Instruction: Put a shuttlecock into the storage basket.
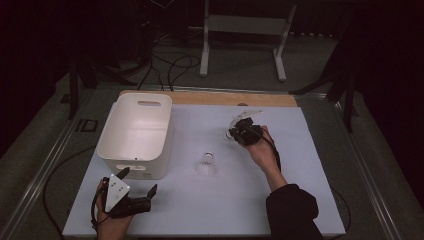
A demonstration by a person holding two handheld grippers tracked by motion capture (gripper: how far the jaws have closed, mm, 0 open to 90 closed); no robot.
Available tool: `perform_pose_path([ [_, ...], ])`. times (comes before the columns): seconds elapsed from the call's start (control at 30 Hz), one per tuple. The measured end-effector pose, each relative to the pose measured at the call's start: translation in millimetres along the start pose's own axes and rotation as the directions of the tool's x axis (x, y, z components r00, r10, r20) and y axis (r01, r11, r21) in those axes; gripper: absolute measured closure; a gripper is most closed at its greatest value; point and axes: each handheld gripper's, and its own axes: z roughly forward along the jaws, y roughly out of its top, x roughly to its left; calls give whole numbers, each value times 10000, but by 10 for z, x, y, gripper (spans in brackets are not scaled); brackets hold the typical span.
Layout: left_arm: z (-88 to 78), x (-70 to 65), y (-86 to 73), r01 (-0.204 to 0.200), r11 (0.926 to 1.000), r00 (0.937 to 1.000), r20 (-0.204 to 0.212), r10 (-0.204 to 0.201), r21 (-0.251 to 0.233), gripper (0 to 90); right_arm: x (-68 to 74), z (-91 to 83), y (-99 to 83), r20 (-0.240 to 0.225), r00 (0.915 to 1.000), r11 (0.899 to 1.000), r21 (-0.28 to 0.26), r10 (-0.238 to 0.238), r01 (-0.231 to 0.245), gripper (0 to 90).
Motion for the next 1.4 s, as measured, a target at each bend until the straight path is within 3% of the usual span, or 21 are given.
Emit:
perform_pose_path([
  [1.4, -1, 0, 0, -14, 10000, 10000, 1, 14, -2, 5, 200, -190, 32, -217, 9987, 9967, -682, -466, 450, 892],
])
